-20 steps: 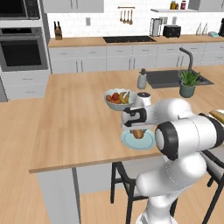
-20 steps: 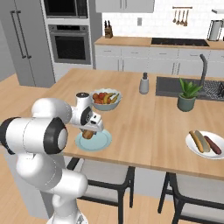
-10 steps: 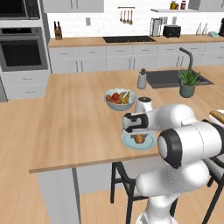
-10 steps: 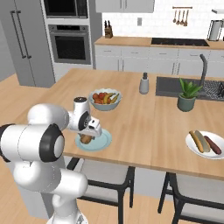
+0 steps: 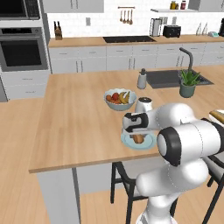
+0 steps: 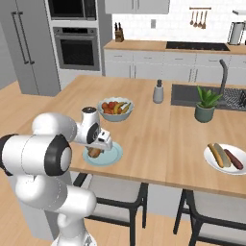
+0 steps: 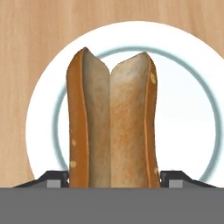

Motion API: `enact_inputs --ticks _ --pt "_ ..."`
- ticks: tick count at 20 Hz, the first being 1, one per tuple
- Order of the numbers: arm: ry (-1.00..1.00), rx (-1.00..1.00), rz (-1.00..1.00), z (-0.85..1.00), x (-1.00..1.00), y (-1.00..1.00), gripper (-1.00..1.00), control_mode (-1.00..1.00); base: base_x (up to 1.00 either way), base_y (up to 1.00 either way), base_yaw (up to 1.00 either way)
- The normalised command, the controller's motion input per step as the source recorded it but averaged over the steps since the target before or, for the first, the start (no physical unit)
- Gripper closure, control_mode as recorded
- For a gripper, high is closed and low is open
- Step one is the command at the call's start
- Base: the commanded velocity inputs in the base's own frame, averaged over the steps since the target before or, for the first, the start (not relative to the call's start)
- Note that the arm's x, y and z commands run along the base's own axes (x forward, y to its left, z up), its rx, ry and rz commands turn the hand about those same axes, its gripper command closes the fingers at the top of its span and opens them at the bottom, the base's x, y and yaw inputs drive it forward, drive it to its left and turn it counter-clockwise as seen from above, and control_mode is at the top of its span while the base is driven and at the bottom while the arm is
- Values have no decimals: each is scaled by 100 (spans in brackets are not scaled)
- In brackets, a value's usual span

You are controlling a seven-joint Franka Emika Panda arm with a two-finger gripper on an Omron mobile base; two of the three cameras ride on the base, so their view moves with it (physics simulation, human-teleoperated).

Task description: Place one bun and one sausage from the bowl on each plate.

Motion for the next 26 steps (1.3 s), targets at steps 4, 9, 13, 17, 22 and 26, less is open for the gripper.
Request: enact_inputs --ticks 4,9,13,17,22,26 --pt "0 0 0 1 0 5 -100 -100 0 0 0" --pt "0 -1 0 22 -2 0 -100 -100 0 0 0" --pt "-4 -8 -1 83 -66 8 -100 -100 0 0 0" --pt "-25 -8 0 100 -100 3 -100 -100 0 0 0" --pt "-30 -1 0 100 -100 0 -100 -100 0 0 0" --pt "-20 0 0 100 -100 0 -100 -100 0 0 0"
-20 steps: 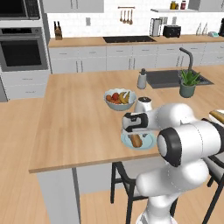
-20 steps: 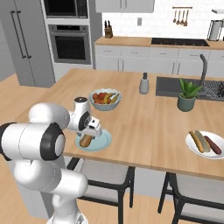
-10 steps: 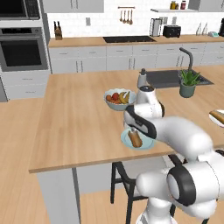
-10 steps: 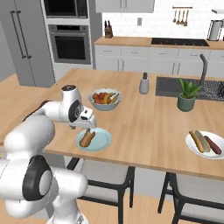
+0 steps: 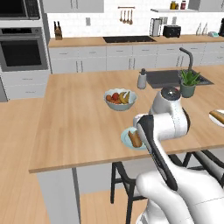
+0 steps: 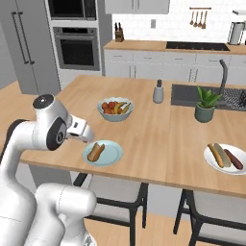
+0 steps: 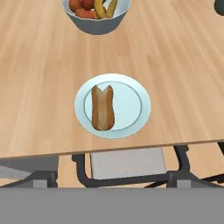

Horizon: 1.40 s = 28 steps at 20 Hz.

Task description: Place one bun and one sausage from the bowl on each plate.

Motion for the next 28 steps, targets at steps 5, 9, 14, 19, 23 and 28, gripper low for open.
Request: enact_inputs --ticks 5,9,14,19,23,28 --pt "-5 1 2 34 -64 0 -100 -100 0 0 0" --pt "0 0 0 0 0 0 -100 -100 0 0 0" --pt "0 0 0 0 -10 0 -100 100 -20 -5 0" --pt "0 0 0 0 0 0 -100 100 -90 -72 -9" --pt "0 0 0 0 0 0 -100 100 -30 -100 -1" --pt "0 0 0 0 0 0 -100 100 0 -100 0"
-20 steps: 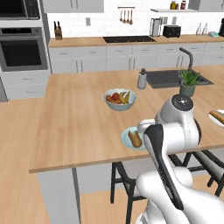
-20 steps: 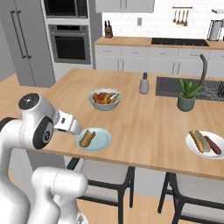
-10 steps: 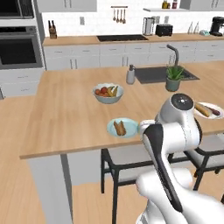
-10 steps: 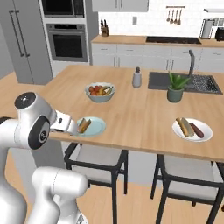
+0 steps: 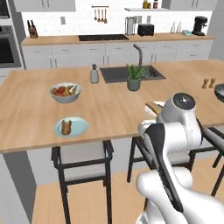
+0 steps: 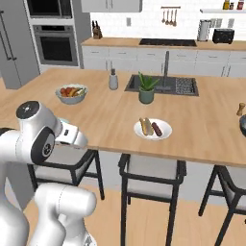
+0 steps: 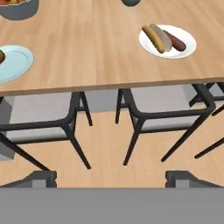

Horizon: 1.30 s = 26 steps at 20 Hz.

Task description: Place one bun and one sausage from the bowl on each plate.

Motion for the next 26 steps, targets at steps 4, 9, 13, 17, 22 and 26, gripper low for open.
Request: enact_inputs --ticks 4,9,13,17,22,26 --pt "0 0 0 0 0 0 -100 100 17 -100 0" --pt "0 0 0 0 0 0 -100 100 64 -100 0" --pt "0 0 0 0 0 0 -100 100 32 -100 1" --pt "0 0 0 0 0 0 -100 100 4 -100 0" --pt "0 0 0 0 0 0 -100 100 26 -100 1" --pt "0 0 0 0 0 0 -100 100 36 -84 0"
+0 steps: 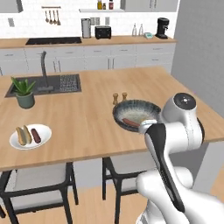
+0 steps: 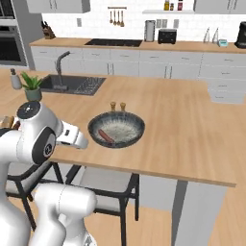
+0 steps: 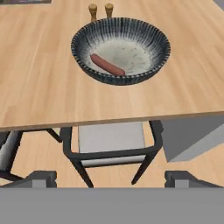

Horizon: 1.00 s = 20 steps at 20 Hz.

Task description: Place one bun and one sausage from the bowl on each plate.

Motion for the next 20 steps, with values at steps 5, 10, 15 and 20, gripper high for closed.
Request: enact_inputs --ticks 5,10,15,20 --pt "0 0 0 0 0 0 -100 100 51 -36 -2" --pt "0 0 0 0 0 0 -100 100 67 8 0" --pt "0 0 0 0 0 0 -100 100 18 2 0" --pt "0 0 6 3 19 -2 -100 -100 3 0 0"
